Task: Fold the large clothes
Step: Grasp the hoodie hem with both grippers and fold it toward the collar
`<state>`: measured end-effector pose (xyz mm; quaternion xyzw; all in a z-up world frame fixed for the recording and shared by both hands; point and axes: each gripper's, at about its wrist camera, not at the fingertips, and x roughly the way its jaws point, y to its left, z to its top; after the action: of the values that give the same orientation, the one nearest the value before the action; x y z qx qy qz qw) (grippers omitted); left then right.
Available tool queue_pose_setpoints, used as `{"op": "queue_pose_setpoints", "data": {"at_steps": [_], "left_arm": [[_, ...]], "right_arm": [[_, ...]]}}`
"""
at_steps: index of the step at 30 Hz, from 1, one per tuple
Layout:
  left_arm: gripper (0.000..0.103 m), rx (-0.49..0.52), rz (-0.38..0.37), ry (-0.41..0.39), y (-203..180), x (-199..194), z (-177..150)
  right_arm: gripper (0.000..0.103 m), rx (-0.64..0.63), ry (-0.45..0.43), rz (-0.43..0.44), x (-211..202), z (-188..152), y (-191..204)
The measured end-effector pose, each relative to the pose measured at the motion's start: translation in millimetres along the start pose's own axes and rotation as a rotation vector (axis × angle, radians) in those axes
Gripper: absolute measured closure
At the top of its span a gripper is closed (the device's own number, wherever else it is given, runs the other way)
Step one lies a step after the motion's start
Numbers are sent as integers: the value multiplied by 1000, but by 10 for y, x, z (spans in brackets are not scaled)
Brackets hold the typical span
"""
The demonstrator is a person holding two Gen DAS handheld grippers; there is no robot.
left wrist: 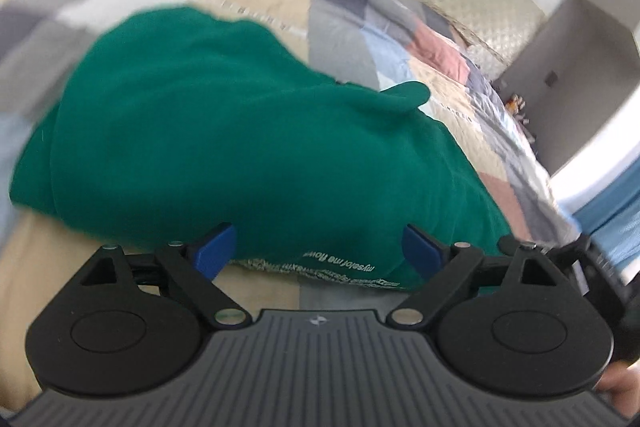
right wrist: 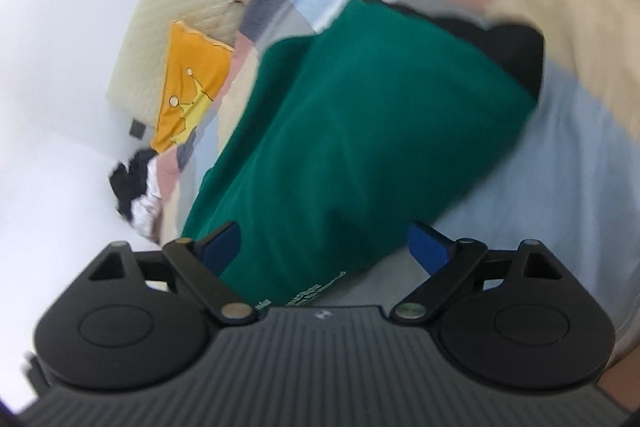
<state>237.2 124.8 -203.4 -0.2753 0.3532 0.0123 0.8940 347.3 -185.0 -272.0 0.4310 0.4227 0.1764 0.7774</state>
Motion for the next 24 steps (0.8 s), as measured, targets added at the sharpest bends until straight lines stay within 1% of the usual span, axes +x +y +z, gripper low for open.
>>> {"op": "queue_pose_setpoints", "data": {"at_steps": [4, 7, 11, 13, 15, 18, 22, 24], "left_arm": [[8, -163, -44, 34, 224, 82, 31], [7, -285, -60, 49, 419, 145, 36], [3, -407, -91, 51, 598, 183, 37], [2, -483, -124, 52, 691, 212, 31], [2, -596, -168, 50, 830, 245, 5], [2, -739, -211, 46, 1010, 295, -49], [2, -856, -201, 17, 1199, 315, -96], [1, -908, -229, 20, 1261, 351, -103]], "right_arm": [[10, 140, 20, 1, 145, -1, -178], [11, 209, 31, 14, 247, -28, -279], [10, 314, 30, 27, 367, -67, -407], [8, 335, 27, 44, 424, -55, -414], [8, 341, 14, 71, 466, -35, -390], [8, 372, -16, 123, 476, -22, -368], [8, 441, -35, 168, 404, -45, -447], [8, 465, -43, 187, 364, -65, -484]]}}
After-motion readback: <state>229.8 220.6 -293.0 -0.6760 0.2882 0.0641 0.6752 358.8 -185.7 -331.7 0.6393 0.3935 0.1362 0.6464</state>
